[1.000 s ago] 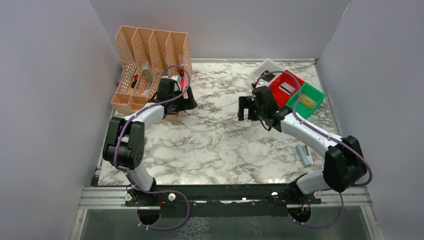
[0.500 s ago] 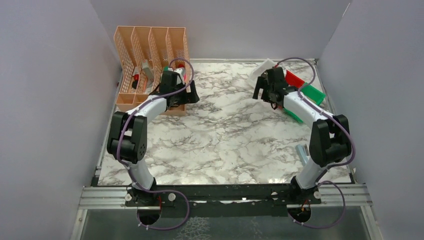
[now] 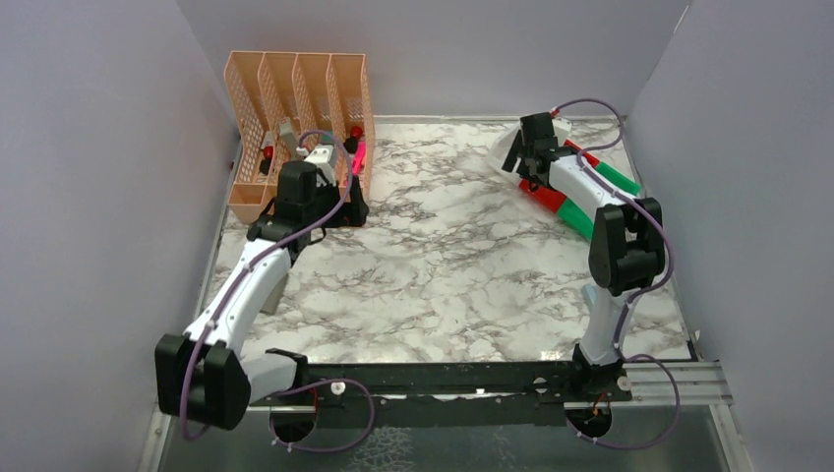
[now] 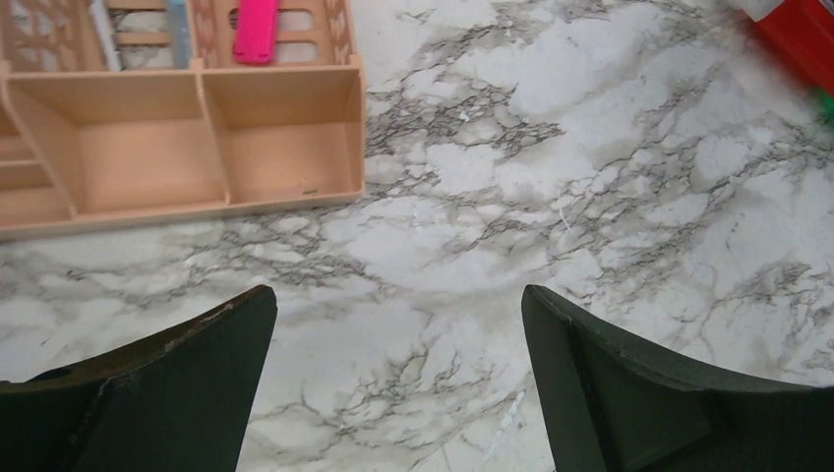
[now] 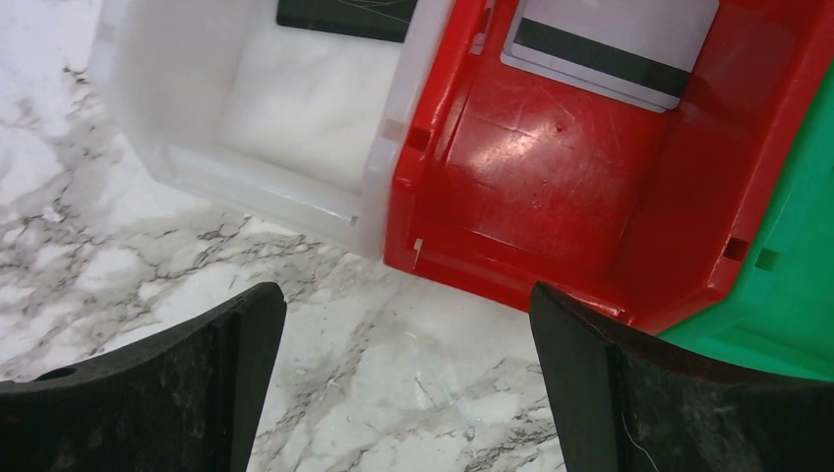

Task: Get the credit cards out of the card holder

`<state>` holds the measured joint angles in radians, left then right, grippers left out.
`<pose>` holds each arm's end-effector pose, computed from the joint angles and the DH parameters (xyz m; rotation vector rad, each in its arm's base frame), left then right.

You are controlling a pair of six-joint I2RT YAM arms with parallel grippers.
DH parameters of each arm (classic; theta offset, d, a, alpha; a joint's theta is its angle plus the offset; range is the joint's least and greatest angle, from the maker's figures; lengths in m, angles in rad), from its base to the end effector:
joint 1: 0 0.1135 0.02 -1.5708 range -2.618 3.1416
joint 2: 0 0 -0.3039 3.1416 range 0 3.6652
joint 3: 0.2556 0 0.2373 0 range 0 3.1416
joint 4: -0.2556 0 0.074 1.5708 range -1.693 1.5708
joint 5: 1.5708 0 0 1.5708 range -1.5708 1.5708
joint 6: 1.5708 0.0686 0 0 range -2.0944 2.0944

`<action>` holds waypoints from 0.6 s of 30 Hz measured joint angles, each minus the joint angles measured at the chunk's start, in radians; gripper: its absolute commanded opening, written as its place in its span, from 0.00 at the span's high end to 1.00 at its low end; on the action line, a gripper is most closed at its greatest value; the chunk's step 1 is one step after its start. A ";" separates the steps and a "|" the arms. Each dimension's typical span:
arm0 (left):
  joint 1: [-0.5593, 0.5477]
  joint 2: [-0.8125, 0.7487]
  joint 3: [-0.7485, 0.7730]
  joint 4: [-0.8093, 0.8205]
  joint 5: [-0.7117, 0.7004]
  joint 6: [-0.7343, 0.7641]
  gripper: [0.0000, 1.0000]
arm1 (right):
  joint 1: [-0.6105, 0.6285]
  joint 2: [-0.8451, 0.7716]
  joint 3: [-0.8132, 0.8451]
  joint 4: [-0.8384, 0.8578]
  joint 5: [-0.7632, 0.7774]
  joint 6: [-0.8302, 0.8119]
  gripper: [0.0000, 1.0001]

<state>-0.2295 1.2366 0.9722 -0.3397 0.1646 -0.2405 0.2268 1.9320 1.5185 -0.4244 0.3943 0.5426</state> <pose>0.2645 -0.0733 0.3180 0.0831 2.1987 -0.4450 0.4479 0.0763 0.2584 0.5410 2.2653 -0.0955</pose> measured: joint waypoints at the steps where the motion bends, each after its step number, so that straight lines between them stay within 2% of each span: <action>1: 0.000 -0.040 -0.023 -0.003 -0.018 0.006 0.01 | -0.004 0.010 0.002 -0.001 0.003 0.005 0.01; 7: 0.000 -0.227 -0.179 -0.040 -0.142 0.024 0.01 | -0.029 0.074 0.033 -0.010 0.005 0.011 0.01; 14: 0.000 -0.287 -0.203 -0.074 -0.264 0.025 0.01 | -0.053 0.144 0.098 -0.015 0.004 0.011 0.00; 18: 0.000 -0.295 -0.203 -0.074 -0.289 0.026 0.01 | -0.059 0.180 0.137 -0.021 0.004 0.011 0.00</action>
<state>-0.2295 0.9417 0.7692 -0.4137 -0.1242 -0.2150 0.1680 2.1117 1.6550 -0.4450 0.3985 0.5541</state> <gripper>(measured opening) 0.987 0.995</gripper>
